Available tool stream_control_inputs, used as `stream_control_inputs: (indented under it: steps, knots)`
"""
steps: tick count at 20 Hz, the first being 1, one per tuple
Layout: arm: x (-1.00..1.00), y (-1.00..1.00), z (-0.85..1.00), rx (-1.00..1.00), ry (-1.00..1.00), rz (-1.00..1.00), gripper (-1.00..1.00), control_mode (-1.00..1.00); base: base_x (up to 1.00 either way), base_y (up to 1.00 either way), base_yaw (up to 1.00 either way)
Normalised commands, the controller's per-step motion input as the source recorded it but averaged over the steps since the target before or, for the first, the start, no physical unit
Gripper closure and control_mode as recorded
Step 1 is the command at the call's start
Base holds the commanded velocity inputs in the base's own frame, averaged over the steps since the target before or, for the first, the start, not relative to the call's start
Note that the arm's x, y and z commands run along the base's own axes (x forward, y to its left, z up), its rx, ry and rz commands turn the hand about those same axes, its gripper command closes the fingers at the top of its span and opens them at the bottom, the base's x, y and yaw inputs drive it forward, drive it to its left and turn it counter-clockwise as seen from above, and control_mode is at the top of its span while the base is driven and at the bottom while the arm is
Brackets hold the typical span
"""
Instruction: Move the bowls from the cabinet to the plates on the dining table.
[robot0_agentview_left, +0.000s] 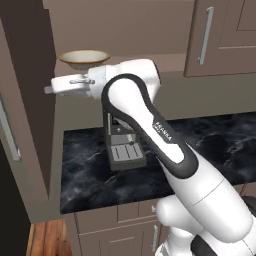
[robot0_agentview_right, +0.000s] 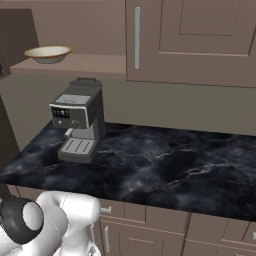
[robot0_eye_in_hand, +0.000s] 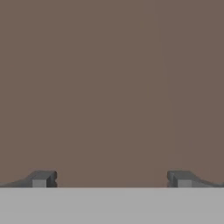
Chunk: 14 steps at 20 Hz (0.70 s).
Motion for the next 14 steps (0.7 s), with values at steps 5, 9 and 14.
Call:
stream_control_inputs:
  steps: [5,9,14]
  knots:
    - [0.11,0.29,0.0,-0.08,0.0,-0.09,-1.0,-1.0,0.0,0.0,0.0]
    - [0.02,0.06,-0.01,-0.04,0.0,-0.1,-1.0,-1.0,0.0,0.0,0.0]
    - [-0.02,-0.21,0.0,0.01,0.0,-0.1,-1.0,-1.0,0.0,0.0,0.0]
